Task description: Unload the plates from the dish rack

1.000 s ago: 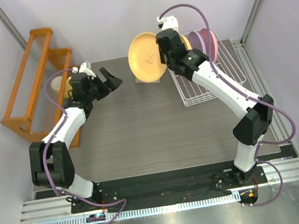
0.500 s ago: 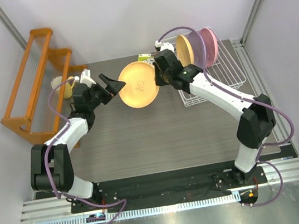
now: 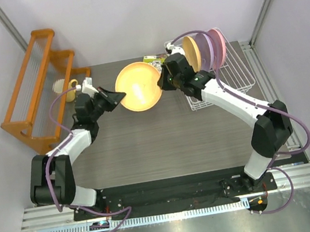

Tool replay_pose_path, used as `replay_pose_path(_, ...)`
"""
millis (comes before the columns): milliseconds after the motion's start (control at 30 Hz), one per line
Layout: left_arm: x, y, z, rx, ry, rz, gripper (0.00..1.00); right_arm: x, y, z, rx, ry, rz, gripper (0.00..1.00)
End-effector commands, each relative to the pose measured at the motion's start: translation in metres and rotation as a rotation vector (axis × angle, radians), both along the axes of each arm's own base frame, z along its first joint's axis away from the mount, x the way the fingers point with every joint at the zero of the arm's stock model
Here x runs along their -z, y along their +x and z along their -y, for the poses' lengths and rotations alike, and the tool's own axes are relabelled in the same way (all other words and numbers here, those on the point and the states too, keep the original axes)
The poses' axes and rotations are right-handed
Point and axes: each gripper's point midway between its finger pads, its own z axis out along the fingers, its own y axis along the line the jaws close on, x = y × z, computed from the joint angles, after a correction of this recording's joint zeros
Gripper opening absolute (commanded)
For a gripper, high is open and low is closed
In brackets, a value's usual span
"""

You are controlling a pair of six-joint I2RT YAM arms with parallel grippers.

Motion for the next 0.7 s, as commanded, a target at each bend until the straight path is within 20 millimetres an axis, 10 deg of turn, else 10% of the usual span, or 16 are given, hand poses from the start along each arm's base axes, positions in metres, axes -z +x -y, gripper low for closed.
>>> replay_pose_path(0,-0.015,-0.003,-0.009,-0.041,0.030,0.061,0.00,-0.048,-0.001,-0.012,-0.020,0.136,0.092,0.13)
replay_pose_path(167,0.006,-0.019,-0.024,-0.076,0.142,-0.006,0.00,-0.050,0.006,0.022,0.070,0.026,0.139,0.60)
replay_pose_path(667,0.109,-0.065,-0.105,-0.421,0.424,-0.377,0.03,-0.052,0.063,0.154,0.330,-0.248,0.135,0.67)
